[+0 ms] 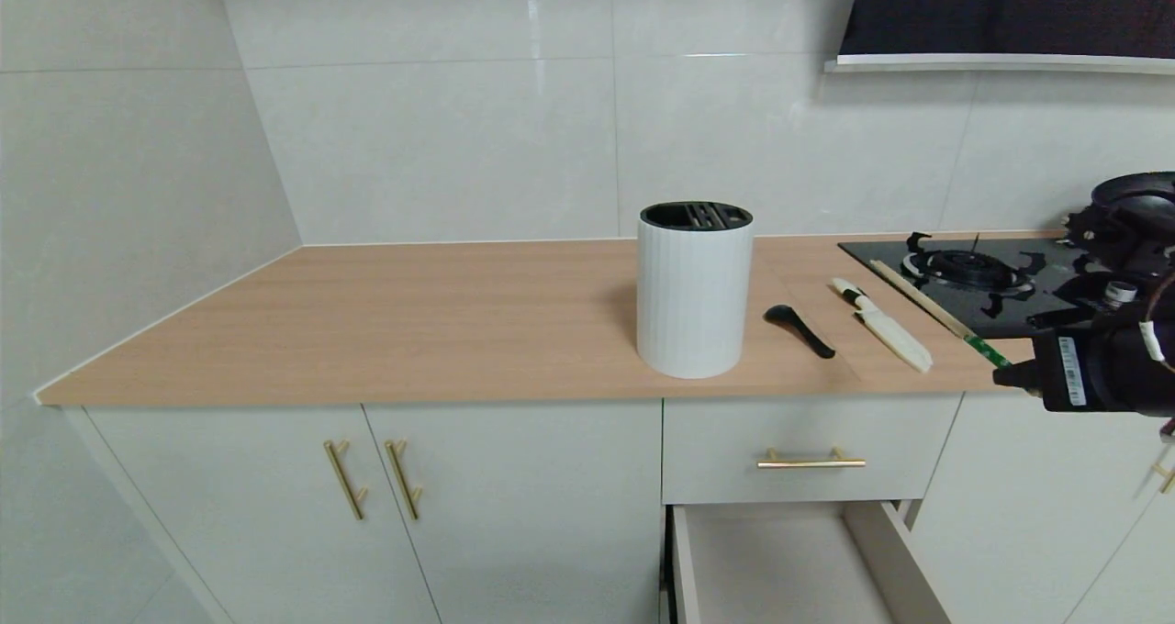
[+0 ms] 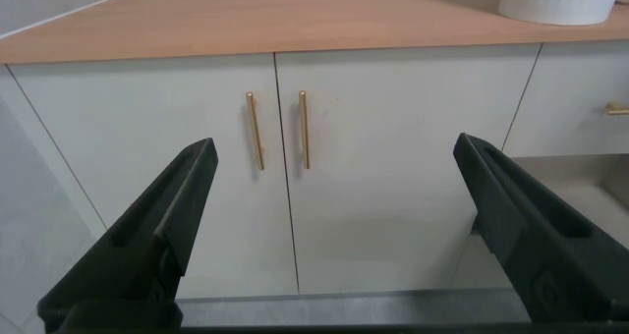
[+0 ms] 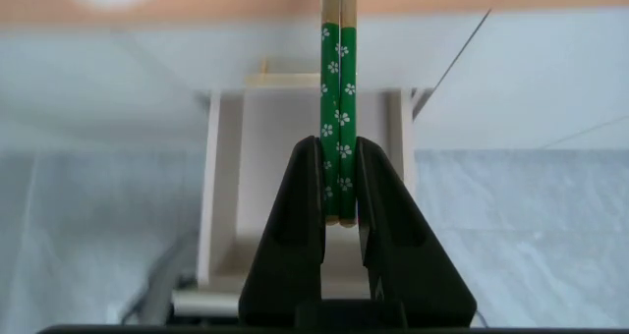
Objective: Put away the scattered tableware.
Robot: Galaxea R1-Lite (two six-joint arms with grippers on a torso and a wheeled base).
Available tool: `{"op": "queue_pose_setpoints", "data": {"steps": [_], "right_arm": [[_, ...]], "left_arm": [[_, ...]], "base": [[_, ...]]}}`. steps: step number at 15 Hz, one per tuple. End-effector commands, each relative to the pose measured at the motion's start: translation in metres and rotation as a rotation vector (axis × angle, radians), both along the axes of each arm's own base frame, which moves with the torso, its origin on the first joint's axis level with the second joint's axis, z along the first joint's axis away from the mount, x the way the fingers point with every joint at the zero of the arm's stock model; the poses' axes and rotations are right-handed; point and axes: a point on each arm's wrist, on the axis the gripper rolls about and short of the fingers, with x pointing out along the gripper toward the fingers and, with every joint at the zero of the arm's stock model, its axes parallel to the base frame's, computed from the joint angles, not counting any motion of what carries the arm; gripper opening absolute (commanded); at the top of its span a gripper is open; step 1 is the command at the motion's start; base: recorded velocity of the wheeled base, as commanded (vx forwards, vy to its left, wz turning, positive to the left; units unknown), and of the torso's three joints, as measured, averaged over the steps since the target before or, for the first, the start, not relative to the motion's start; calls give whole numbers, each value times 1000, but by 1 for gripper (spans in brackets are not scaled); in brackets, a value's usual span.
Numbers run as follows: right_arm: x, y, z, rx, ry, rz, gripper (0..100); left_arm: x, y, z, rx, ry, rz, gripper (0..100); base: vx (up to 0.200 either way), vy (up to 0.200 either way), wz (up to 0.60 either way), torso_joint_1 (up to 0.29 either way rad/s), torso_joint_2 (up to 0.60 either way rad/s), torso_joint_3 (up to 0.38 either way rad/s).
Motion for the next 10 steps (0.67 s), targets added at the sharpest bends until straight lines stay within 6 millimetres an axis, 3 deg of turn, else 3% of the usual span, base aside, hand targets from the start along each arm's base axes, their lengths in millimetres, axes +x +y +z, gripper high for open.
{"op": "queue_pose_setpoints", "data": {"steps": [1, 5, 10], "right_arm": [[-21, -6, 0, -5, -20, 22, 0], [-31, -8, -14, -70, 13, 87, 0], [-45, -9, -27, -124, 37, 256, 0]], "left_arm": [[0, 0, 0, 0, 0, 0, 100], [0, 0, 0, 0, 0, 0, 100], [0, 0, 0, 0, 0, 0, 100]], "base": [[0, 0, 0, 0, 0, 0], [0, 0, 0, -14, 32, 23], [0, 0, 0, -174, 410, 236]]}}
